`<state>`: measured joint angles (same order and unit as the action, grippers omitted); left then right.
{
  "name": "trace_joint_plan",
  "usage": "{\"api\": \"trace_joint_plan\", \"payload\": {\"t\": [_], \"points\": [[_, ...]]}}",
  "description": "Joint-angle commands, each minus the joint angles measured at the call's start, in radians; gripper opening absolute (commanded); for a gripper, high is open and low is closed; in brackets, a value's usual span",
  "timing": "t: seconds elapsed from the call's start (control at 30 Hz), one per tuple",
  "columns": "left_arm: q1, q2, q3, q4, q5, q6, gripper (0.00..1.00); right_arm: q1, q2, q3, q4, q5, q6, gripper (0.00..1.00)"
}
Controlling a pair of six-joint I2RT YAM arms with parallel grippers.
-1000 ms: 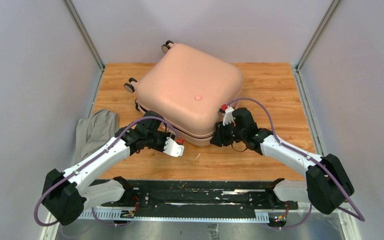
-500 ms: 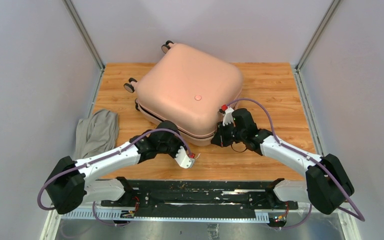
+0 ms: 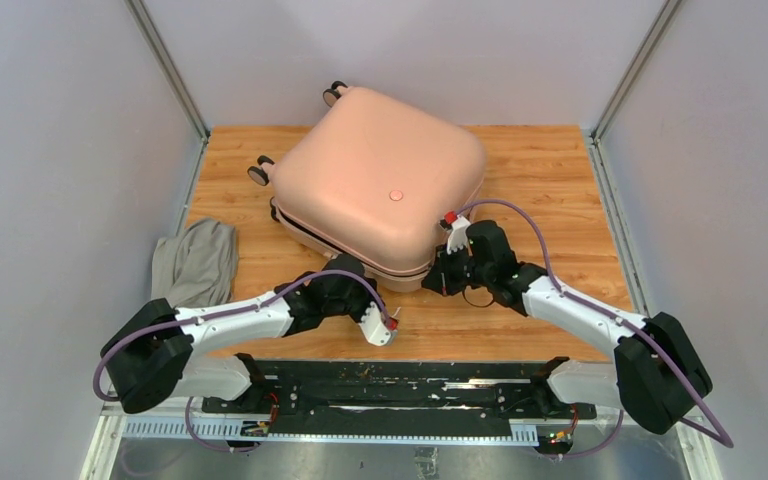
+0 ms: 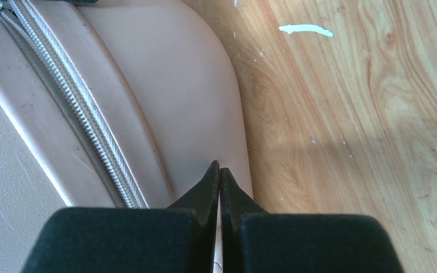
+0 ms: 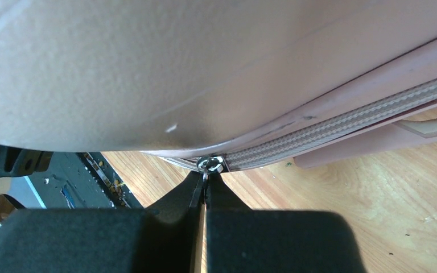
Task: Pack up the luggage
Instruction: Zip the luggage at the center of the board.
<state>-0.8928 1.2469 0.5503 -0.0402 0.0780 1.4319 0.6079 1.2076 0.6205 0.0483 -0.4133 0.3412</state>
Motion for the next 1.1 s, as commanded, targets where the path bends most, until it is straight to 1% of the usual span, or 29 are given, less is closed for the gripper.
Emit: {"api": "trace_joint_plan", "payload": {"t": [0.0,0.17,0.23,0.4,0.53,0.7,0.77,0.8,0.9,0.93,0.97,1.0,1.03,1.07], "points": [[-0.014,0.016,-0.015,0.120,-0.034,0.010,0.00,0.018,-0.031,-0.013,0.048,-0.004,-0.006,0.00],[-0.015,0.031,-0.023,0.166,-0.055,0.030,0.00,0.022,-0.056,-0.023,0.061,0.008,0.002,0.00],[-0.017,0.047,-0.014,0.177,-0.063,0.031,0.00,0.053,-0.079,-0.034,0.057,0.059,-0.003,0.00],[-0.021,0.101,0.038,0.196,-0.070,0.031,0.00,0.221,-0.109,-0.044,0.057,0.210,0.005,0.00],[-0.026,0.139,0.086,0.196,-0.065,0.031,0.00,0.313,-0.069,-0.035,0.099,0.252,0.027,0.00],[-0.032,0.170,0.135,0.195,-0.057,0.028,0.00,0.338,-0.019,0.007,0.105,0.243,0.011,0.00],[-0.032,0.176,0.146,0.194,-0.063,0.028,0.00,0.336,-0.025,0.025,0.064,0.285,-0.007,0.00],[-0.032,0.172,0.148,0.192,-0.071,0.027,0.00,0.328,-0.038,0.033,0.027,0.319,-0.010,0.06],[-0.032,0.125,0.126,0.181,-0.109,0.031,0.00,0.240,-0.122,-0.012,-0.002,0.323,0.054,0.40],[-0.031,0.102,0.125,0.140,-0.122,0.023,0.00,0.201,-0.157,-0.036,-0.005,0.312,0.084,0.53],[-0.028,0.074,0.133,0.073,-0.124,0.005,0.00,0.161,-0.193,-0.056,-0.013,0.310,0.114,0.59],[-0.023,0.033,0.156,-0.033,-0.107,-0.021,0.02,0.129,-0.225,-0.073,-0.025,0.320,0.143,0.63],[-0.014,0.005,0.196,-0.190,-0.078,-0.048,0.06,0.098,-0.267,-0.091,-0.034,0.326,0.169,0.66],[-0.003,-0.018,0.226,-0.309,-0.044,-0.065,0.13,0.073,-0.294,-0.108,-0.041,0.339,0.193,0.67]]}}
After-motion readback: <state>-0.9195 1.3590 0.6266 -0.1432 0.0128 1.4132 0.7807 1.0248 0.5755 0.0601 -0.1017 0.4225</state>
